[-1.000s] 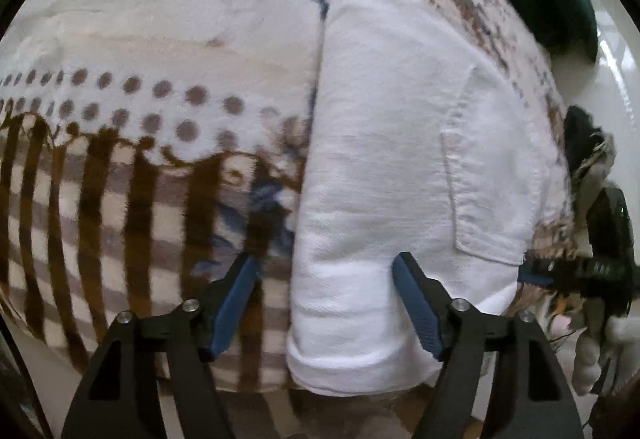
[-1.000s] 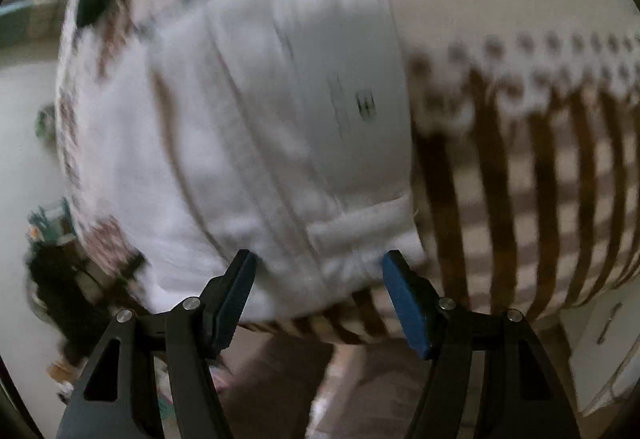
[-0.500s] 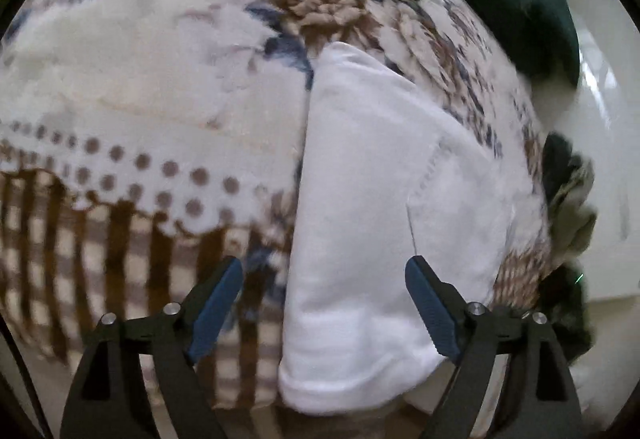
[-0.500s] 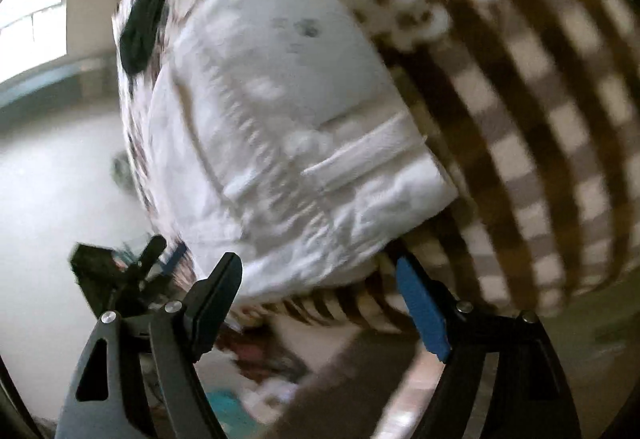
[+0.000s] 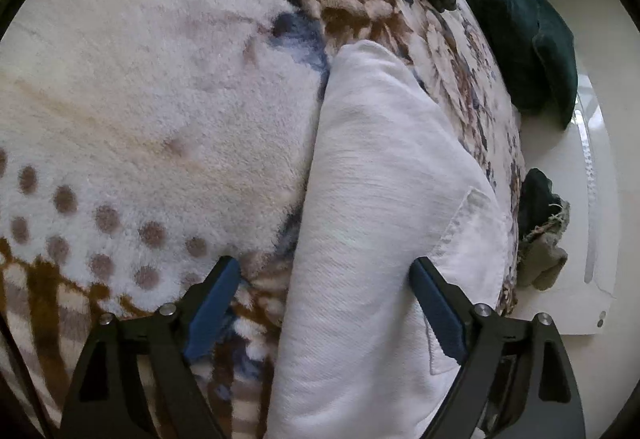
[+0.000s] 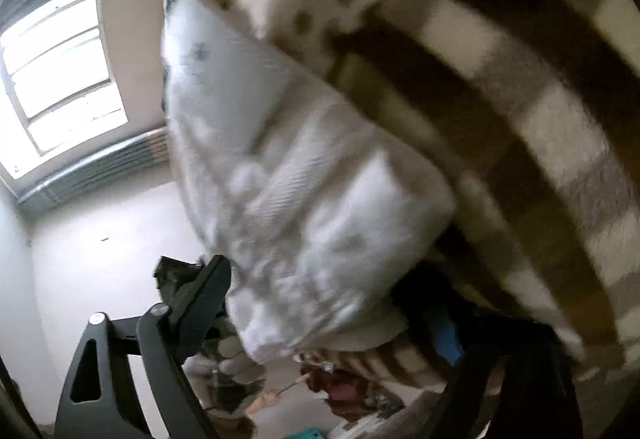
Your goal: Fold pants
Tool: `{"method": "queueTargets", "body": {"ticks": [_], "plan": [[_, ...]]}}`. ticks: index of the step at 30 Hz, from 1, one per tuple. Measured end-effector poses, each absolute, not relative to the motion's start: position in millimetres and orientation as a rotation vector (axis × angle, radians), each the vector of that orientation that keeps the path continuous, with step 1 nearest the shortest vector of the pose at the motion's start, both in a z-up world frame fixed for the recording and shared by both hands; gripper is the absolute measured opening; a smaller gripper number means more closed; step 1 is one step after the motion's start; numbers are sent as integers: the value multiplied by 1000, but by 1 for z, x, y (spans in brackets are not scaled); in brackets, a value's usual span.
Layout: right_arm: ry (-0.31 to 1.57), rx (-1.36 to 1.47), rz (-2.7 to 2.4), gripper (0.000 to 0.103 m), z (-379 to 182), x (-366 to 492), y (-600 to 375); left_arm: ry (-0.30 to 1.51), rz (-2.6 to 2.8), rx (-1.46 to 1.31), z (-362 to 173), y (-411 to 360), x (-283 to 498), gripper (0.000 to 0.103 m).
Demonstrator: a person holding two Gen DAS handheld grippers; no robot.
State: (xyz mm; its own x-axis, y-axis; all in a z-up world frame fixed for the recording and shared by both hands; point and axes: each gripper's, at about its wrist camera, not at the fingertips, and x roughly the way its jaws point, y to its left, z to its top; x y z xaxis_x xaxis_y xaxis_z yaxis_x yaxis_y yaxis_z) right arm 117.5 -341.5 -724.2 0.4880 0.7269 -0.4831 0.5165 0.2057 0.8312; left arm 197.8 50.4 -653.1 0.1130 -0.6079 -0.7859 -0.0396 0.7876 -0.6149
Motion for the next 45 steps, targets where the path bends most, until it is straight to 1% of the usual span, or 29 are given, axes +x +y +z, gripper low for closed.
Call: {"method": "queueTargets", "body": {"ticks": [5, 7, 9, 11, 12, 13, 15, 16, 17, 18, 19, 20, 21, 22, 25, 31, 37, 43, 45], "plan": [[1165, 1474, 363, 92, -727, 128, -327, 1425, -456, -594, -656, 53, 200, 92], [1170, 1452, 467, 92, -719, 138, -314, 1425, -463, -629, -659, 55, 202, 93], [1201, 1411, 438, 92, -722, 144, -310, 1425, -476, -655, -664, 57, 202, 96], [1211, 1427, 370, 92, -736, 148, -309, 1426, -487, -652, -665, 54, 203, 99], [1205, 1450, 353, 93, -742, 149, -309, 1426, -488, -649, -665, 53, 203, 99], [1196, 1461, 337, 96, -743, 152, -307, 1426, -484, -650, -665, 51, 204, 99], [1190, 1450, 324, 96, -740, 155, -303, 1424, -476, -649, -663, 50, 205, 99], [1196, 1426, 306, 94, -736, 155, -300, 1420, -471, -635, -661, 48, 205, 92], [1194, 1418, 285, 92, -734, 153, -298, 1398, -479, -627, -656, 47, 204, 68], [1200, 1400, 244, 80, -728, 151, -297, 1382, -503, -631, -651, 45, 203, 54], [1203, 1390, 221, 69, -725, 149, -296, 1387, -509, -600, -645, 40, 202, 46], [1194, 1388, 209, 64, -721, 146, -296, 1382, -518, -586, -639, 36, 201, 38], [1181, 1382, 196, 56, -715, 144, -295, 1377, -521, -581, -636, 34, 200, 37], [1171, 1368, 191, 52, -708, 144, -297, 1374, -519, -576, -631, 32, 200, 34], [1150, 1328, 187, 46, -685, 145, -297, 1364, -519, -570, -618, 30, 200, 29], [1118, 1259, 239, 44, -637, 145, -301, 1309, -523, -572, -570, 26, 205, 27], [1083, 1172, 293, 43, -576, 172, -328, 1231, -557, -562, -517, 13, 230, 26], [1020, 1051, 325, 43, -501, 229, -341, 1156, -586, -604, -482, 11, 304, 26], [995, 1034, 330, 43, -490, 240, -345, 1129, -599, -605, -471, 14, 341, 26]]}}
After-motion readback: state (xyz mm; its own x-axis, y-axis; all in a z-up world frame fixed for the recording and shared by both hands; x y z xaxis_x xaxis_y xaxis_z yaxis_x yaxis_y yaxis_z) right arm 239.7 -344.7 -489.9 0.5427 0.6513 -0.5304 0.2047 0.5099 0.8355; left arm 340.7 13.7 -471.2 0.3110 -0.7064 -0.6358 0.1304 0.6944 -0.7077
